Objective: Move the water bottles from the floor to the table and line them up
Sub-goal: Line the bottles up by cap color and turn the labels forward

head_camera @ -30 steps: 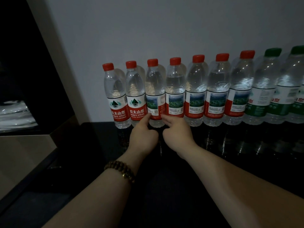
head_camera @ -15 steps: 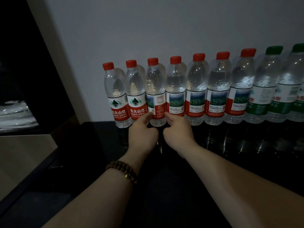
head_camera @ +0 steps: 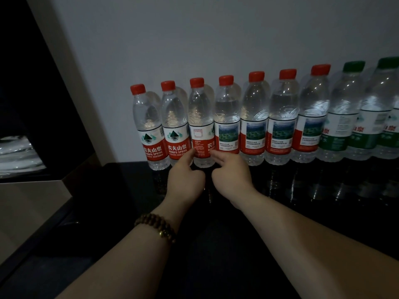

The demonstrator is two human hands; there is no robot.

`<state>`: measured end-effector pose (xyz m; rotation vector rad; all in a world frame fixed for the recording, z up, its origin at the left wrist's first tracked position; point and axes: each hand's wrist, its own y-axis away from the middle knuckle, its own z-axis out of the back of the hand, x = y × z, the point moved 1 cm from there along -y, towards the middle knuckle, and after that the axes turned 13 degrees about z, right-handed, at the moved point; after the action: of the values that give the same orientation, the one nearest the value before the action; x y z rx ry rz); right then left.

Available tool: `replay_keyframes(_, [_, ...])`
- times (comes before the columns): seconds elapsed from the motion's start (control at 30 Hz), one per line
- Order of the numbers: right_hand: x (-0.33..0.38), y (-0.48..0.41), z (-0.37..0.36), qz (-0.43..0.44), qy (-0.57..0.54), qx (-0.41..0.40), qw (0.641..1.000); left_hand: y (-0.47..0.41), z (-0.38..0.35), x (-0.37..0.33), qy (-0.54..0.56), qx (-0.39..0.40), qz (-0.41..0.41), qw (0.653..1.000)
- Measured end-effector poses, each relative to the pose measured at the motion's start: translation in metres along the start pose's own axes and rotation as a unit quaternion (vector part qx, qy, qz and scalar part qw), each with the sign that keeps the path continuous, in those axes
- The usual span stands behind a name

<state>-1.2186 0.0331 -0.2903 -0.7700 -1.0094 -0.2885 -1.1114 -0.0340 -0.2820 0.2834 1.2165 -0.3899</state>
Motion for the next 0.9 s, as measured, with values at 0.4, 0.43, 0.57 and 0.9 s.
replay_keyframes(0.4, [0.0011, -0.0014, -0.0016, 0.007, 0.009, 0.011, 1.000, 0.0047, 0.0002, -0.0014, -0.011, -0.041, -0.013, 0.999])
replay_keyframes(0.43, [0.0006, -0.0022, -0.0015, 0.004, 0.012, 0.018, 1.000, 0.0048, 0.0004, -0.0015, -0.012, -0.030, -0.011, 0.999])
replay_keyframes(0.57, [-0.0013, -0.0019, 0.0002, 0.000, -0.004, 0.001, 1.000, 0.0042, -0.0007, -0.0026, -0.011, -0.001, -0.007, 1.000])
replay_keyframes(0.9, [-0.0006, -0.0019, -0.0006, -0.012, -0.033, 0.002, 0.999, 0.0052, -0.0002, -0.0027, -0.026, -0.005, -0.006, 1.000])
